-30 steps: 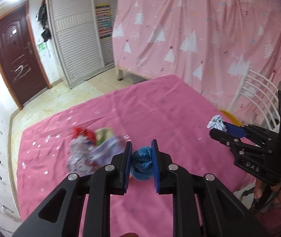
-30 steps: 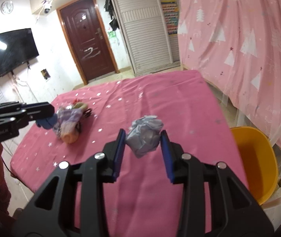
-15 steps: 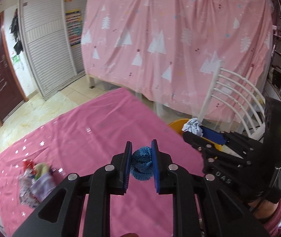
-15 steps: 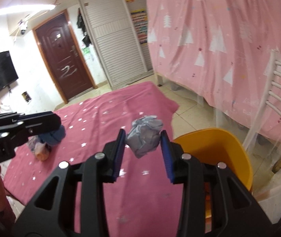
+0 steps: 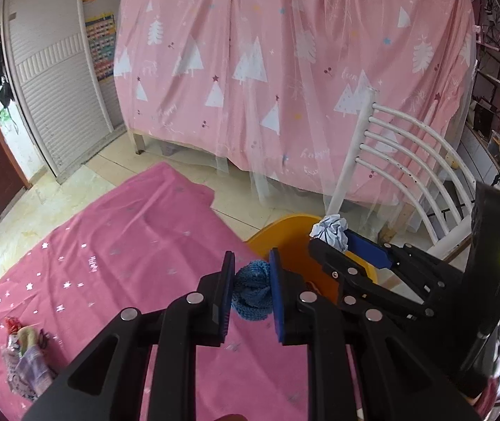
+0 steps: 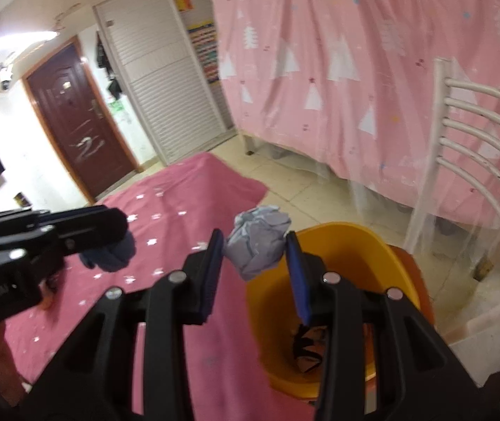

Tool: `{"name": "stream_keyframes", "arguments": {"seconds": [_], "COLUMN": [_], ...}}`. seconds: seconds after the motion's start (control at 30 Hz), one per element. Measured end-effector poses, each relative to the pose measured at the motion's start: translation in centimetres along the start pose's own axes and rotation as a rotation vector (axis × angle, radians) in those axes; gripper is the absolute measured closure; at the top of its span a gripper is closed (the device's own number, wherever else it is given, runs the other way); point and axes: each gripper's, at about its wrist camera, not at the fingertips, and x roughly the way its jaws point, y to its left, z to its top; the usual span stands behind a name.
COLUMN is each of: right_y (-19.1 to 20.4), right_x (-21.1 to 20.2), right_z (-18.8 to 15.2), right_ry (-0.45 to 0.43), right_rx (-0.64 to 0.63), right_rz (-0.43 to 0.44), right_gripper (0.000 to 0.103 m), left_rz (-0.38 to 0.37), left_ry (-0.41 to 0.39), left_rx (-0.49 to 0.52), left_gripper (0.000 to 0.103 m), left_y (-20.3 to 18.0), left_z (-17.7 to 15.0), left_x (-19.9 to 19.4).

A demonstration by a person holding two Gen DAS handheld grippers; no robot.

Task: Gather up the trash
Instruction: 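Carry ball and tissue over the yellow bin and open both tools to drop them, then move both tools back over the table toward the Hello Kitty wrapper and purple sock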

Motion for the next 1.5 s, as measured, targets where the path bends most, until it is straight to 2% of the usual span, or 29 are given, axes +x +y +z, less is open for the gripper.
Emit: {"name": "stream_keyframes", "arguments": {"seconds": [0.2, 0.3, 0.6, 0.67, 0.73, 0.8, 1.17, 1.4, 1.5], "right_y": [-3.0, -4.0, -5.6, -5.8, -5.7, -5.5, -4.5, -1.5, 0.2], "right_x": [1.4, 2.0, 3.1, 3.2, 3.2, 3.2, 2.3, 1.5, 1.4], "right_z": [-0.3, -0.3, -0.5, -0.6, -0.6, -0.6, -0.3, -0.1, -0.2], "right_ry": [0.026, 0.037, 0.059, 0.064, 0.064, 0.059, 0.036, 0.020, 0.015], "right_rx": [0.059, 0.086, 0.139, 0.146, 0.151, 0.150, 0.124, 0.065, 0.035], "right_rz": [-0.046, -0.054, -0.056, -0.058, -0.064, -0.066, -0.043, 0.007, 0.030], "right_gripper": [0.069, 0.069, 0.068, 0.066, 0.054, 0.050, 0.050, 0.050, 0.049], "left_rz": [-0.063, -0.058, -0.082, -0.093, -0.100, -0.102, -0.091, -0.083, -0.058], "left_ry": [0.058, 0.090, 0.103, 0.103, 0.104, 0.103, 0.066, 0.024, -0.002], "left_rx": [-0.063, -0.090, -0.163, -0.177, -0.191, -0.197, -0.228, -0.259, -0.275], "left_gripper": [0.090, 0.090, 0.089, 0.086, 0.079, 0.072, 0.070, 0.070, 0.065], "left_y": [-0.9, -1.7, -2.1, -2.0, -1.9, -1.8, -0.4, 1.7, 3.3], "left_z": [1.7, 2.2, 2.8, 2.8, 2.7, 2.7, 2.4, 1.5, 0.7], "left_x": [3.0, 5.0, 7.7, 7.8, 7.7, 7.6, 4.4, 1.1, -0.6]}}
